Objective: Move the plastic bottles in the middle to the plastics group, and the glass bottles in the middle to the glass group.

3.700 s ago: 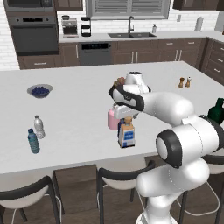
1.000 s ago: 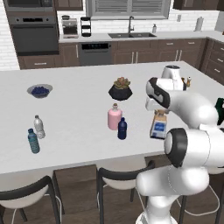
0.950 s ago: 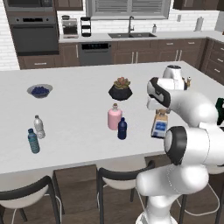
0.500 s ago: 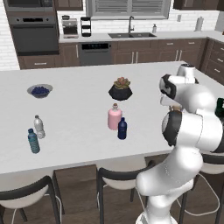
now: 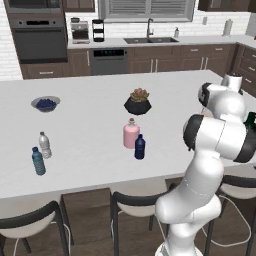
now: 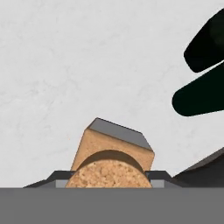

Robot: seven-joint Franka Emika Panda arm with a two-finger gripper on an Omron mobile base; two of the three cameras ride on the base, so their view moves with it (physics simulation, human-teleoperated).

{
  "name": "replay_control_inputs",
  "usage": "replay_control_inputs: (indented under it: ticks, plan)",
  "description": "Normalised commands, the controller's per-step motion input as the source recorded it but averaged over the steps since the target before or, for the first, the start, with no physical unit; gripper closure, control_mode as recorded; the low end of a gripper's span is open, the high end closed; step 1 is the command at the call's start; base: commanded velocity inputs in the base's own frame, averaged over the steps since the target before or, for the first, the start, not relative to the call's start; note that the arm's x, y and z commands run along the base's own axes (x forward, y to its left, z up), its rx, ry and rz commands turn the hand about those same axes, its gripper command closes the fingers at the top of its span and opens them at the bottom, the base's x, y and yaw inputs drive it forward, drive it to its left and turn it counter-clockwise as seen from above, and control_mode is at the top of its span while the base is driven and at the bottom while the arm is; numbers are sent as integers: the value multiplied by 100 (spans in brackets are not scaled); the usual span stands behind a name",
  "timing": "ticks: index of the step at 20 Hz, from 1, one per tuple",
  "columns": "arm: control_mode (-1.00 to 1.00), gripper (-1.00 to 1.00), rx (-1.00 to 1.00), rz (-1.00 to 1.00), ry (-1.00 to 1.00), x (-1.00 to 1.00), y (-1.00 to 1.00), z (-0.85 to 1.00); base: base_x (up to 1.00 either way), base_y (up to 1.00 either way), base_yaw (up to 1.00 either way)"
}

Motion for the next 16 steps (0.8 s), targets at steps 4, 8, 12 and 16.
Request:
replay_control_inputs:
  ticks: [4, 8, 12, 16]
  plan:
    - [-100, 100, 0, -21, 0, 5, -72, -3, 0, 0, 0]
    - [-100, 100, 0, -20, 0, 2, -25, -9, 0, 0, 0]
    - [-100, 100, 0, -15, 0, 1, -11, -16, 0, 0, 0]
    - [-100, 100, 0, -12, 0, 8, -2, -24, 0, 0, 0]
